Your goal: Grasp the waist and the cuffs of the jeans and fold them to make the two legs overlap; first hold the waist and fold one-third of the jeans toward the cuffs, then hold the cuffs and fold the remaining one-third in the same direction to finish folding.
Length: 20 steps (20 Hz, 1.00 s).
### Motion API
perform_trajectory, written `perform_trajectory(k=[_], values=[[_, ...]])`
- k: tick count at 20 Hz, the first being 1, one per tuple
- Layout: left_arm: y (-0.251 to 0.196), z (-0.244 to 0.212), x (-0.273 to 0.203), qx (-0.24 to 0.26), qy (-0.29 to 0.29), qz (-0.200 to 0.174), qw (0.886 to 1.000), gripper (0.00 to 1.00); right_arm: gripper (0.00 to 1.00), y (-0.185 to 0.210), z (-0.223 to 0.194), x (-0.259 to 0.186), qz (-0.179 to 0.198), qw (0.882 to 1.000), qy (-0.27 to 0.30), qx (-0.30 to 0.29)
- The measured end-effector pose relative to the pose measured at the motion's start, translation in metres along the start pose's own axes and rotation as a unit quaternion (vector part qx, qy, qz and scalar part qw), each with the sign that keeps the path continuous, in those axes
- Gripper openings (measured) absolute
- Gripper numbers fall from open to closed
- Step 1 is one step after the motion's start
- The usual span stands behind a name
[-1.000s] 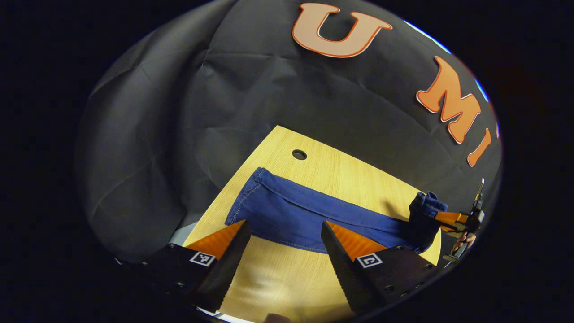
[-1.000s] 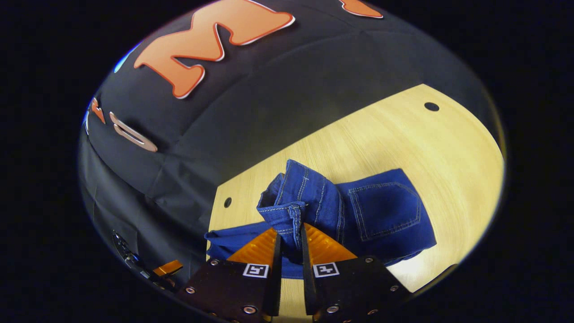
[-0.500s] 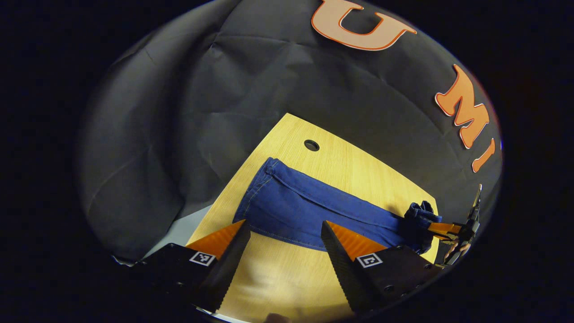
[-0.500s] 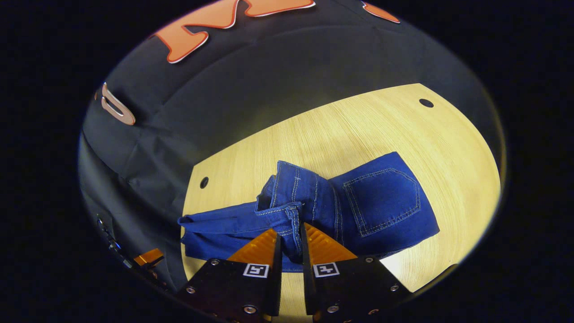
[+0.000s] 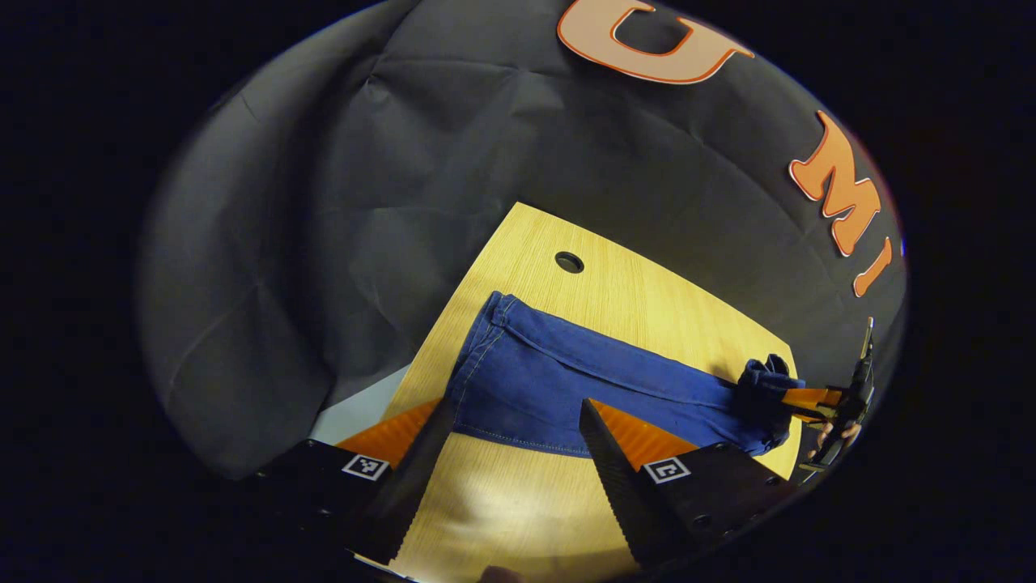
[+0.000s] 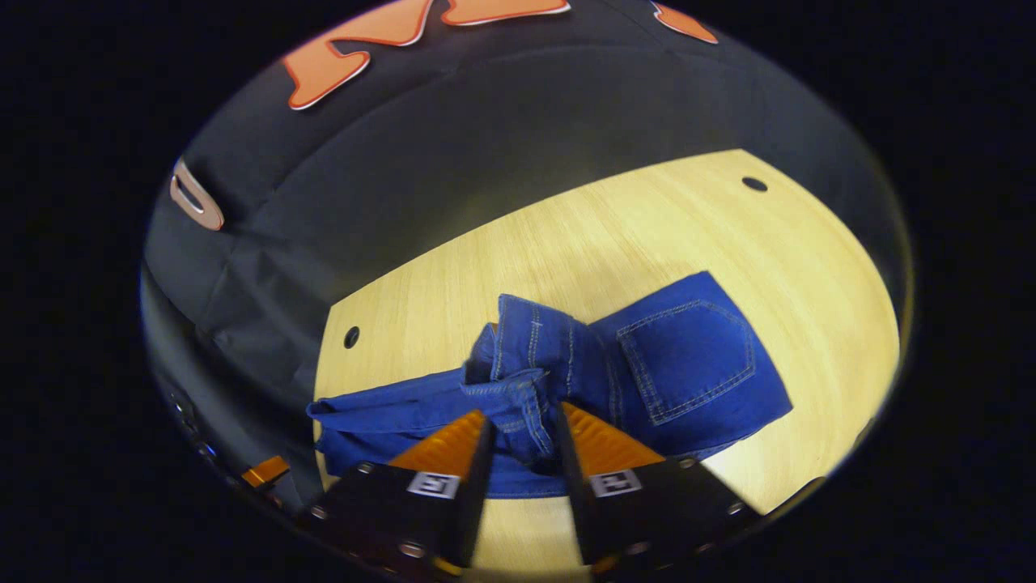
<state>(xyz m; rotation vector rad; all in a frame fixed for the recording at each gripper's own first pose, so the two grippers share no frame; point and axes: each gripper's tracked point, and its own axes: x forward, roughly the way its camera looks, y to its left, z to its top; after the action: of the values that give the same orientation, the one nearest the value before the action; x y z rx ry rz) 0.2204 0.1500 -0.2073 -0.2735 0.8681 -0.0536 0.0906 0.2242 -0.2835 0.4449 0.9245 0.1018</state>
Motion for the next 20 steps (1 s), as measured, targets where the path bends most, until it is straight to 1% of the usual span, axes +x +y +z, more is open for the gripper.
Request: perform_trajectory(k=[1, 2, 3, 4, 6, 9, 12, 14, 15, 16, 17, 19, 20], values=[[0.001, -0.001, 0.0, 0.003, -0.001, -0.002, 1.0, 0.98, 0.65, 0.008, -0.006, 0.002, 0.017, 1.0, 0.012, 0.007], [0.0, 0.0, 0.001, 0.006, -0.002, -0.004, 1.0, 0.98, 0.87, 0.014, -0.004, 0.002, 0.022, 1.0, 0.004, 0.005], [0.001, 0.0, 0.002, 0.006, -0.003, -0.005, 1.0, 0.98, 0.98, 0.014, 0.001, 0.003, 0.018, 1.0, -0.01, 0.002], [0.002, -0.002, 0.003, 0.003, -0.001, -0.005, 1.0, 0.98, 0.97, 0.014, 0.001, 0.002, 0.017, 1.0, -0.01, 0.004], [0.001, -0.006, 0.005, -0.012, 0.009, -0.008, 1.0, 0.98, 0.98, 0.022, 0.006, -0.003, 0.038, 0.999, -0.019, 0.006], [0.006, -0.018, 0.017, -0.065, 0.035, -0.022, 0.997, 0.98, 0.97, 0.021, 0.015, -0.018, 0.037, 0.998, -0.04, 0.003], [0.01, -0.03, 0.023, -0.13, 0.069, -0.029, 0.989, 0.98, 0.97, 0.013, 0.031, -0.039, 0.034, 0.997, -0.07, 0.006], [0.01, -0.031, 0.024, -0.172, 0.076, -0.037, 0.981, 0.98, 0.97, 0.002, 0.036, -0.057, 0.027, 0.996, -0.089, 0.005], [0.011, -0.032, 0.024, -0.188, 0.077, -0.038, 0.978, 1.0, 0.98, -0.003, 0.037, -0.065, 0.021, 0.995, -0.094, 0.004], [0.014, -0.033, 0.025, -0.2, 0.079, -0.042, 0.976, 0.98, 0.98, -0.007, 0.039, -0.071, 0.018, 0.995, -0.101, 0.004], [0.017, -0.033, 0.027, -0.211, 0.084, -0.046, 0.973, 0.98, 0.98, -0.01, 0.041, -0.078, 0.016, 0.994, -0.107, 0.004], [0.032, -0.027, 0.043, -0.219, 0.083, -0.049, 0.971, 0.98, 0.97, -0.01, 0.048, -0.086, 0.017, 0.993, -0.12, 0.015], [0.03, -0.027, 0.05, -0.223, 0.092, -0.058, 0.969, 0.98, 0.97, -0.013, 0.048, -0.093, 0.016, 0.992, -0.125, 0.022]])
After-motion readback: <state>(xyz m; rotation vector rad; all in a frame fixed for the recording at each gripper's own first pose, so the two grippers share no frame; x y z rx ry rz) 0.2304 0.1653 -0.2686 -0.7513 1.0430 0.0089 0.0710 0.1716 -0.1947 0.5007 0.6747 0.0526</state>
